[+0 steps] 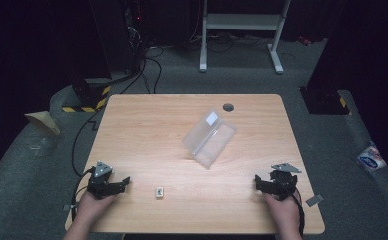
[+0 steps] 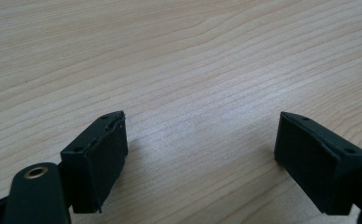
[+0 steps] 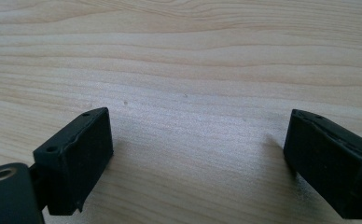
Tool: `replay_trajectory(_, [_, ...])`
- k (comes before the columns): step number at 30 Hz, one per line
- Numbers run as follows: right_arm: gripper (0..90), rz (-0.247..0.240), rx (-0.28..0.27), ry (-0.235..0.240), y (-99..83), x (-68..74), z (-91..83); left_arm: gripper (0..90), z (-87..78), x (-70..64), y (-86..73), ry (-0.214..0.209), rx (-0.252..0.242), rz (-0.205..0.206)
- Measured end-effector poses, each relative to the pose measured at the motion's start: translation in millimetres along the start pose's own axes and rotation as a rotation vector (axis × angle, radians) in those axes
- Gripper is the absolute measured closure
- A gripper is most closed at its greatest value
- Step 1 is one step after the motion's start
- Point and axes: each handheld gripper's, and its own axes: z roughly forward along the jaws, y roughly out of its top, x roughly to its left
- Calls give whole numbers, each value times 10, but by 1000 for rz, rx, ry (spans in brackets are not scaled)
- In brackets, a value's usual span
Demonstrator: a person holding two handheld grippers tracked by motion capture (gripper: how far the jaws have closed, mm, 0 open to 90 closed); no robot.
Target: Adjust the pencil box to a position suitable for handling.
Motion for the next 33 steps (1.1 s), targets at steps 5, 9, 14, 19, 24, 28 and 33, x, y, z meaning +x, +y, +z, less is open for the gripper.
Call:
replay_trajectory(5, [77,0,1,2,-2,2,-3,161,6,0,5,0,4,-4])
replay_trajectory(9, [77,0,1,2,-2,2,-3,157,9,1,7,0,4,-3])
replay_trajectory(14, [81,0,0,2,-2,1,-3,154,11,2,11,1,6,-3])
replay_trajectory(19, [131,10,-7,13,-2,-12,-26,154,12,0,11,2,6,-5])
replay_trajectory(24, [145,-10,-21,31,9,8,-43,154,11,-2,11,4,6,-7])
replay_trajectory(28, [182,-16,-35,53,40,37,-80,153,10,-5,9,7,5,-10])
replay_trajectory(33, [221,-27,-66,87,79,99,-129,147,10,-10,8,12,6,-14])
